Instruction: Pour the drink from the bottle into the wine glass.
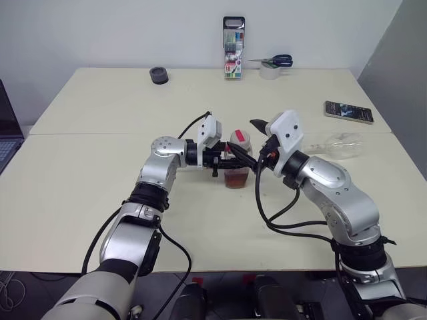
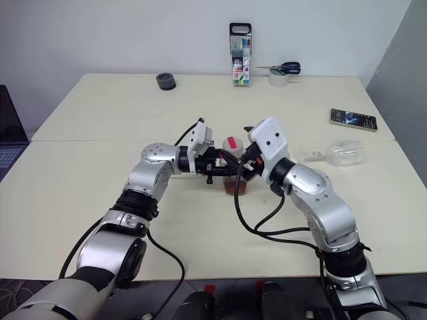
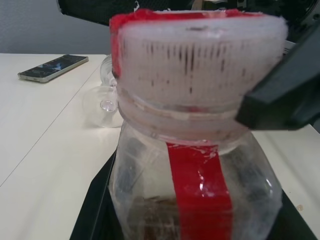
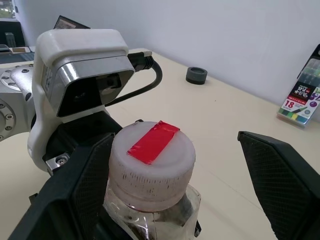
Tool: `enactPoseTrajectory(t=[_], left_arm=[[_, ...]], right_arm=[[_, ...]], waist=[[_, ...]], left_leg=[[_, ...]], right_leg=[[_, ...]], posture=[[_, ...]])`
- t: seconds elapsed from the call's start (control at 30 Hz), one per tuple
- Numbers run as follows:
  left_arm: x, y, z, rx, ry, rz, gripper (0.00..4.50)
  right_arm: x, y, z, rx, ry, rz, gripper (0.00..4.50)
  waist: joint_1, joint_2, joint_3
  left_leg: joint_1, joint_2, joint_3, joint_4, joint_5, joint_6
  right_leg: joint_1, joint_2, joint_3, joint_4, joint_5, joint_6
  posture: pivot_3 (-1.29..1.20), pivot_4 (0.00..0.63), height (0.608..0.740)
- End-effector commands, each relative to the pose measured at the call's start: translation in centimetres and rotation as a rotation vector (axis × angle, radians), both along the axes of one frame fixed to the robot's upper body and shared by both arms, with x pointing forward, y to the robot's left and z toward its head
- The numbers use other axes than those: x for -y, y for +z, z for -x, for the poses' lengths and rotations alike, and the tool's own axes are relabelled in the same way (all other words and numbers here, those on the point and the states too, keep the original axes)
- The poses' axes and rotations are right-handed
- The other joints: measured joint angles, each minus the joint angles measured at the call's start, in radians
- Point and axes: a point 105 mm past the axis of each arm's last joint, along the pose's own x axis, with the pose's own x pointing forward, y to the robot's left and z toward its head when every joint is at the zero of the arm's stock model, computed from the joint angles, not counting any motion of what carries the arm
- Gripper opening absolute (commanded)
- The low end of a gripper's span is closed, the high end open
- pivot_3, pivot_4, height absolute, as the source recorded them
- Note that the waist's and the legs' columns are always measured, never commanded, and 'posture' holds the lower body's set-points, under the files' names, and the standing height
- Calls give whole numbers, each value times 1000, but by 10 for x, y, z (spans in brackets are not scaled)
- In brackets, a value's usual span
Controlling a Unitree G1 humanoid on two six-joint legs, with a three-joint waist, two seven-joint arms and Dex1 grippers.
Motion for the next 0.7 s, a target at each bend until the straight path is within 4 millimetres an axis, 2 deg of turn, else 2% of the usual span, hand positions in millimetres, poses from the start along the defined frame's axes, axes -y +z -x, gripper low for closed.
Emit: enactPoseTrajectory(t=[0.03, 0.7], left_arm=[[0, 18, 1, 65, -22, 21, 1689], [-3, 14, 3, 67, -26, 1, 1689]], right_arm=[[9, 15, 3, 50, -24, -40, 4174], [20, 10, 9, -23, -29, -77, 4174]], waist=[[0, 0, 0], [0, 0, 0]], left_leg=[[0, 0, 0, 0, 0, 0], [0, 0, 0, 0, 0, 0]], right_leg=[[0, 0, 0, 0, 0, 0], [0, 0, 0, 0, 0, 0]], posture=[[0, 150, 740], [0, 150, 740]])
